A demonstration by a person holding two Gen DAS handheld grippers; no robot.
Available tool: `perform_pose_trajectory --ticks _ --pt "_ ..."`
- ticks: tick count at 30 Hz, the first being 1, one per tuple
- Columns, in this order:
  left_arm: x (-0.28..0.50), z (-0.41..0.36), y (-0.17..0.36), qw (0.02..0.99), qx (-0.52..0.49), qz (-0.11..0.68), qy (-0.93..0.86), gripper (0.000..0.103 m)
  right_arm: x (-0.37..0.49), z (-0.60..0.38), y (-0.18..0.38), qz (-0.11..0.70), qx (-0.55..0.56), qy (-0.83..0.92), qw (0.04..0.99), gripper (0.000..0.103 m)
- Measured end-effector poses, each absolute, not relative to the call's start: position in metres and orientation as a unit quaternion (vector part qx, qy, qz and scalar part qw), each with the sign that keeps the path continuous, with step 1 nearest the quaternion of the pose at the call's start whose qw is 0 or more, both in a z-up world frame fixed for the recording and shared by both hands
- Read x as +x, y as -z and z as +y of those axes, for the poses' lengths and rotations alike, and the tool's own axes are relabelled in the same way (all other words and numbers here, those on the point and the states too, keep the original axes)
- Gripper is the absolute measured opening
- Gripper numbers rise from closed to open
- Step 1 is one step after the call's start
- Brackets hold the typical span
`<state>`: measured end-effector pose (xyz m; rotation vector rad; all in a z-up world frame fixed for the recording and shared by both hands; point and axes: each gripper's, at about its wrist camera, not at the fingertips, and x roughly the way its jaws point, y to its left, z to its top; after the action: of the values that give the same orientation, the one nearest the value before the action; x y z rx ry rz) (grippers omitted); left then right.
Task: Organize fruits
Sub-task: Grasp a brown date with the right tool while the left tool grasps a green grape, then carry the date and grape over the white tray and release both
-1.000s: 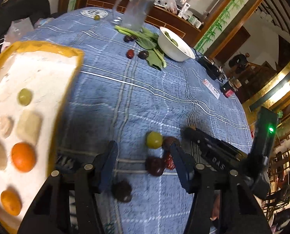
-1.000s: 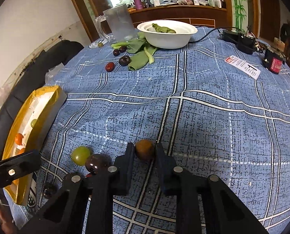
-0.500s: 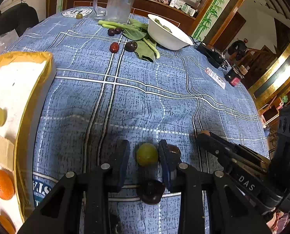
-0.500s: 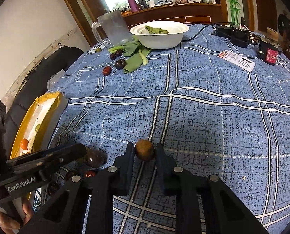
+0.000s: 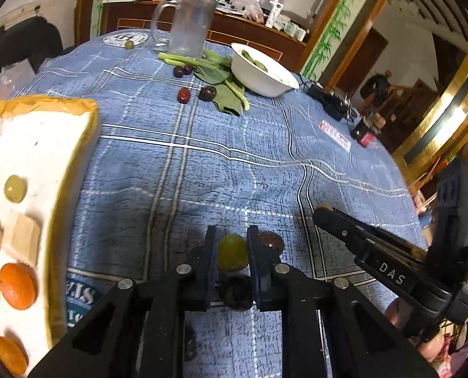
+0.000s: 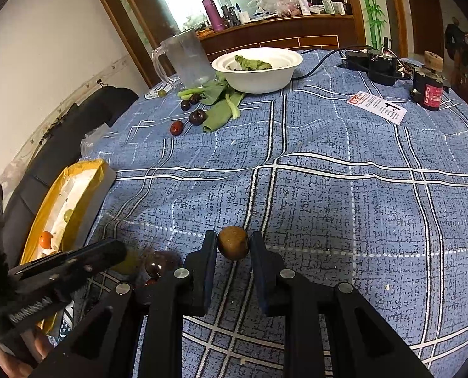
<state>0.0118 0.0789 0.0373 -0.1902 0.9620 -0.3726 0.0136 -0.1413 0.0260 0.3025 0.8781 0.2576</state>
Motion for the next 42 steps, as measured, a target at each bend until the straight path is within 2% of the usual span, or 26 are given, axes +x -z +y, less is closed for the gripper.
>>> perform_pose_trajectory --ticks 14,22,31,42 --pt "0.004 0.110 -0.044 0.868 -0.135 0.451 0.158 0.017 0.010 -0.141 -0.028 0.418 0.162 -0.139 0.883 0.023" --pt "-0.036 0.179 -0.074 0.893 -0.170 0.404 0.106 0.017 -0.008 -0.125 -0.041 0.398 0.162 -0.171 0.887 0.023" --pt "-0.070 0.266 -0.082 0.911 -0.182 0.368 0.018 0.017 -0.043 -0.061 -0.066 0.378 0.116 -0.216 0.893 0.024" --pt "-0.085 0.312 -0.051 0.896 -0.216 0.387 -0.007 0.018 -0.063 0.072 -0.076 0.405 0.051 -0.296 0.864 0.024"
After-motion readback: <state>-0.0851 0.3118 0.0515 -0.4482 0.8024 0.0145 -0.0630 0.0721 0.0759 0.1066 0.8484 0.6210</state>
